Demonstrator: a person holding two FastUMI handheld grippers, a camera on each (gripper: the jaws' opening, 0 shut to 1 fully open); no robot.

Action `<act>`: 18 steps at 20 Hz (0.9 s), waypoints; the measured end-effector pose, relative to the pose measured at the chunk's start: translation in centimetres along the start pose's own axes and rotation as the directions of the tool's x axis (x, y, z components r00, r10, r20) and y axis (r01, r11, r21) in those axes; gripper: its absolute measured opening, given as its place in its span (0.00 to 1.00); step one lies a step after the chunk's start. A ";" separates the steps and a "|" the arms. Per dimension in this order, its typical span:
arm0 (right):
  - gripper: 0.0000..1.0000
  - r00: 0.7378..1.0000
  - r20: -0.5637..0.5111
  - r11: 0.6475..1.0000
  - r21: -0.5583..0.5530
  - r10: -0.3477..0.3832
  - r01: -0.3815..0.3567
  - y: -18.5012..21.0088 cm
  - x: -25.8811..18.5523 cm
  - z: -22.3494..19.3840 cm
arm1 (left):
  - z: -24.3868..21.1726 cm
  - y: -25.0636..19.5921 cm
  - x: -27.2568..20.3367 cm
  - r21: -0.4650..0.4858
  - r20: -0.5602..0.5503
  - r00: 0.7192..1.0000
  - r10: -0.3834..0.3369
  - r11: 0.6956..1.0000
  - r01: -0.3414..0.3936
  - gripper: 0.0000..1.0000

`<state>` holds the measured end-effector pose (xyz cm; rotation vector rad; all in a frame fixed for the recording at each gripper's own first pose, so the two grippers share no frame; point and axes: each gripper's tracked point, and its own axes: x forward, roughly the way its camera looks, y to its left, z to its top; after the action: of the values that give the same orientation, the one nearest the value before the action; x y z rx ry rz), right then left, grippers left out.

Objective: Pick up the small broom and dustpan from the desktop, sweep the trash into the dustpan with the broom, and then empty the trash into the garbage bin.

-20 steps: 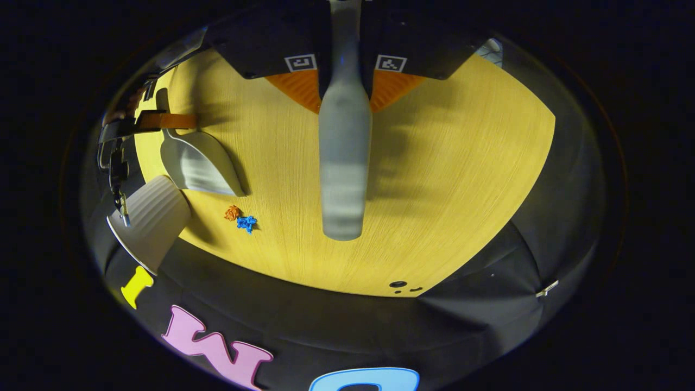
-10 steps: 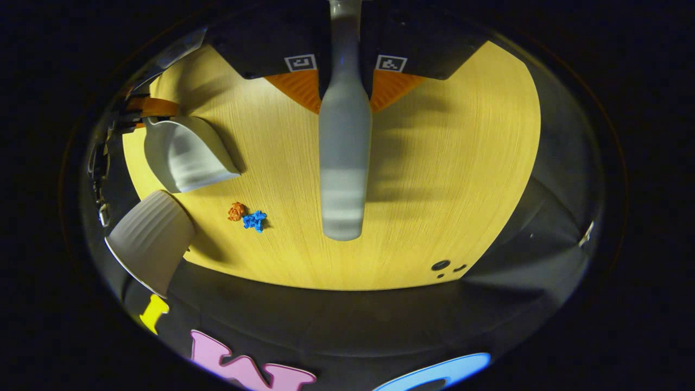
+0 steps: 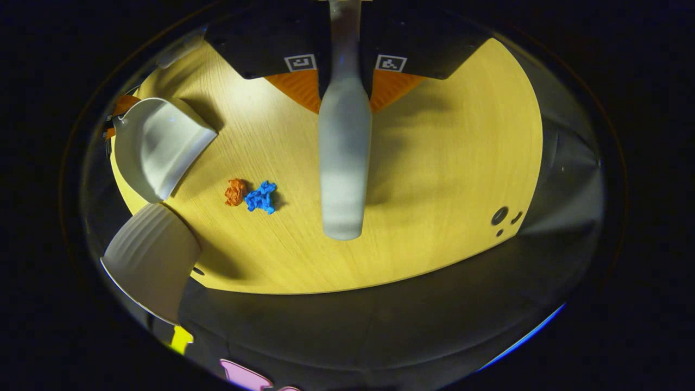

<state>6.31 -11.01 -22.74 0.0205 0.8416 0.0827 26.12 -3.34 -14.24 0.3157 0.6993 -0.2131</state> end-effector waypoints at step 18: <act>0.35 0.998 -0.039 0.987 -0.153 0.046 -0.051 0.2 1.1 0.7 | 3.2 -10.9 3.0 0.468 -0.142 0.945 -0.295 0.821 0.327 0.28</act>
<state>7.49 -10.75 -23.07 -0.1065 0.8686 0.1945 27.06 -14.86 -16.25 0.6948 0.7536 -0.7040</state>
